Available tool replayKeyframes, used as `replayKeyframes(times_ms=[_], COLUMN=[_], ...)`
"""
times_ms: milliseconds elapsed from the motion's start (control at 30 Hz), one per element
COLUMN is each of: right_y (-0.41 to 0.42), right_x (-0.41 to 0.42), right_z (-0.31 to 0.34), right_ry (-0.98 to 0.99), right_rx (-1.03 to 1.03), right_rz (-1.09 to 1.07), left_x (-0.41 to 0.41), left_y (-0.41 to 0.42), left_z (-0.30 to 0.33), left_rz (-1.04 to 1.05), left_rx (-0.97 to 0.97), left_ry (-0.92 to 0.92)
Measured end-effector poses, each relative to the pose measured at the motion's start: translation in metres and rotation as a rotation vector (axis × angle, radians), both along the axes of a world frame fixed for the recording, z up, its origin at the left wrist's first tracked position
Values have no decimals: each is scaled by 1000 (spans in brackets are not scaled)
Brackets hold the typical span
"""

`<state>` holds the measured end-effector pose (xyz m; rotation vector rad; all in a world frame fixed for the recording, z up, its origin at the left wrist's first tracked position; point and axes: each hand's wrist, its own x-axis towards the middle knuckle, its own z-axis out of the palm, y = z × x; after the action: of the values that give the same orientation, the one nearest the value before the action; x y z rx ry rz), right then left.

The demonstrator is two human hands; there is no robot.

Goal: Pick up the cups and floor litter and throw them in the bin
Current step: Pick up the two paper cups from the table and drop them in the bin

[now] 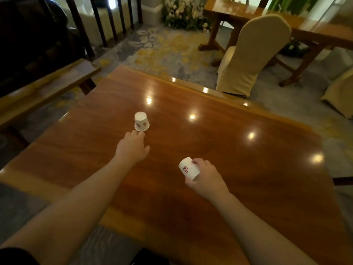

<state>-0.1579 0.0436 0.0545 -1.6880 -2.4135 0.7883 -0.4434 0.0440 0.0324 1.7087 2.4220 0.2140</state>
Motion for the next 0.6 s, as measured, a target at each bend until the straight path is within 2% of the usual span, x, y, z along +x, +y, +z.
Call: replayKeyframes(times_ms=[167,367,500,600], right_y=[18,32,36,37], right_x=[-43,-54,-49,-40], right_z=[-5,-6,-4,-3], right_ry=[-52,-57,-58,-47], right_rx=[-15,-11,-16,-17], right_rz=[-13,-62,-101,-119], left_x=[-67,-99,-95,-87], left_y=[65,130,147,150], left_z=[-10,-29,-36,-32], left_rz=[9,-97,-160,-96], left_rx=[-82,-283,-288,-243], left_ry=[25,-160,-164,-235])
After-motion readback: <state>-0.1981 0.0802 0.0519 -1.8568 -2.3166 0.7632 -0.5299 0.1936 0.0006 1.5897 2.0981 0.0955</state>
